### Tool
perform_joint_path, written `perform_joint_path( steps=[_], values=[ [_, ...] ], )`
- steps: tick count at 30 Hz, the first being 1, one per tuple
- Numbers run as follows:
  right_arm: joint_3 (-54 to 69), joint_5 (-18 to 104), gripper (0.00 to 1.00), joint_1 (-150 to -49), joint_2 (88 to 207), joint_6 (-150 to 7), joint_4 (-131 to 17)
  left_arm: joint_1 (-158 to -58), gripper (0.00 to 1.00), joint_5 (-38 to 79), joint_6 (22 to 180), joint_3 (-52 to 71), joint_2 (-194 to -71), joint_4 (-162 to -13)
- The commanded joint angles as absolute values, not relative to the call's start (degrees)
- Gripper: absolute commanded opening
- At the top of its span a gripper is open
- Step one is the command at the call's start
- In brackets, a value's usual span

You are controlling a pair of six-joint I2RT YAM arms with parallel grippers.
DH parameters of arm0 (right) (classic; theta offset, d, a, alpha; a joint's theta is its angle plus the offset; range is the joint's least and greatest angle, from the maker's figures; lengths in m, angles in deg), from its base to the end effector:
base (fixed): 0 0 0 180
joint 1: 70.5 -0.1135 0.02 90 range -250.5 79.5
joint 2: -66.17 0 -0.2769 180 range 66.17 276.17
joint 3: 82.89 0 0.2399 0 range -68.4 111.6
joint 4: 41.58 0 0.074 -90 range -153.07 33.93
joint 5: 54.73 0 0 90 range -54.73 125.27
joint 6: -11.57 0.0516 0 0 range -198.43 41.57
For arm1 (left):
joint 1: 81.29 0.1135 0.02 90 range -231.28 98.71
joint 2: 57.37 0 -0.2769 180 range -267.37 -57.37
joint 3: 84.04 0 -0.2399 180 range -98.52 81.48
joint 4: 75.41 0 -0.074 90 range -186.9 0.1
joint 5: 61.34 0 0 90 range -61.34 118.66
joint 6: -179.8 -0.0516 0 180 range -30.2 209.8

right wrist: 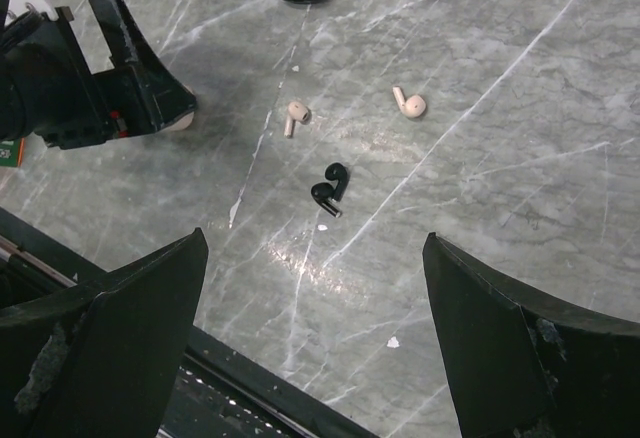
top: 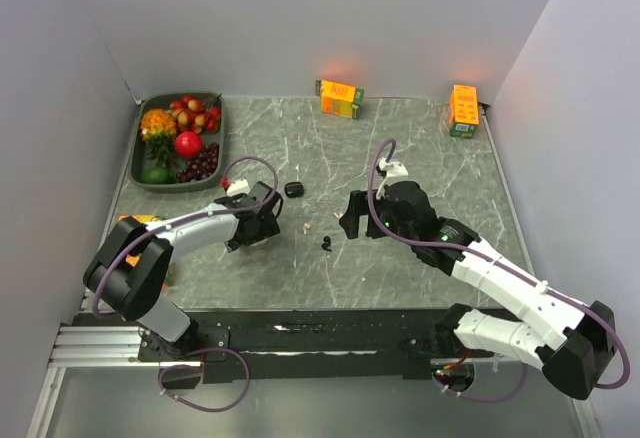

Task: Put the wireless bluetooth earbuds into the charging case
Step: Pick up the charging case at the center of the board.

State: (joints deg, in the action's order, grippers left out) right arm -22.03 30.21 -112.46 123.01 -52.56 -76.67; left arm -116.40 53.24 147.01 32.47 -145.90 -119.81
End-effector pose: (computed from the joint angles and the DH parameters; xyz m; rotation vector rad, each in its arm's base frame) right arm 0.1631 0.1405 0.2974 -0.2502 2.1572 0.6047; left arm 0.2354 -0.1393 0.1755 -0.5965 2.5208 0.0520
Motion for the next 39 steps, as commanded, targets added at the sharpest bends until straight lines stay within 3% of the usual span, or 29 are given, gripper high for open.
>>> perform_joint_path(
  steps=[1, 18, 21, 26, 39],
  values=[
    [-22.52, 29.82, 0.97, -112.25, 122.15, -52.59, -75.76, -116.35, 0.90, 52.13, 145.26, 33.58, -145.17, -115.92],
    [-22.52, 29.64, 0.97, -112.34, 122.68, -52.76, -76.64, -116.35, 0.62, 50.46, 143.85, 35.42, -147.64, -113.10],
    [-22.52, 29.38, 0.97, -112.34, 122.68, -52.85, -76.46, -116.35, 0.64, 50.28, 143.50, 35.42, -147.55, -113.45],
    [-22.43, 29.47, 0.97, -112.34, 123.12, -52.85, -76.37, -116.27, 0.79, 50.28, 143.59, 35.95, -146.93, -114.15],
    [-23.75, 29.38, 0.97, -112.34, 122.95, -52.67, -75.58, -116.62, 0.72, 48.96, 144.47, 37.89, -145.79, -114.06]
  ],
)
